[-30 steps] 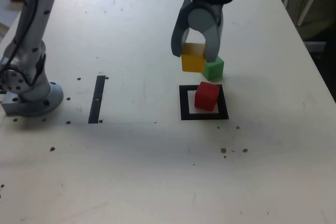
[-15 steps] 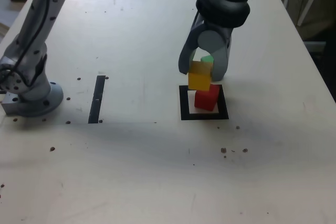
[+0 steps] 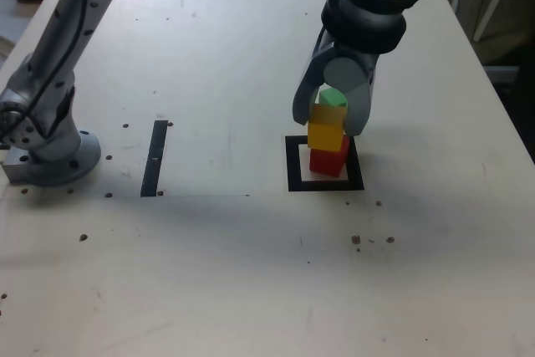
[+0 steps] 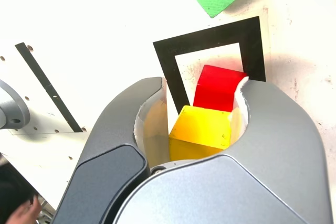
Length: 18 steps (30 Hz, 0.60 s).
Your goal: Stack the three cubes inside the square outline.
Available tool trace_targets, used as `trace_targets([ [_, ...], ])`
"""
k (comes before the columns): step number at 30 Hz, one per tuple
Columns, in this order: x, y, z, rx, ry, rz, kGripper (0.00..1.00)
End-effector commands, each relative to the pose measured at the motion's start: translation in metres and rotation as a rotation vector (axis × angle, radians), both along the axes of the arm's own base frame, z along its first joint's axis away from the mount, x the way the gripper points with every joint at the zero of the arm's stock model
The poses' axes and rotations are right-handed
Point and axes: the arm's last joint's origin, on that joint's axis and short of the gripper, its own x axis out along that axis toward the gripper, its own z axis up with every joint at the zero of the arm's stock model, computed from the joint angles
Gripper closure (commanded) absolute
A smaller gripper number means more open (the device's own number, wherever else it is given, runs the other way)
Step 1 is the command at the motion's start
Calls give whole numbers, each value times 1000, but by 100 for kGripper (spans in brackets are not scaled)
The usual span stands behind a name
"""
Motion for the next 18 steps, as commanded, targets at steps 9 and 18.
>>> trace_targets([
  [9,6,4,-4,12,-5,-15,33],
  [18,4,7,-7,11,11,-17,1],
])
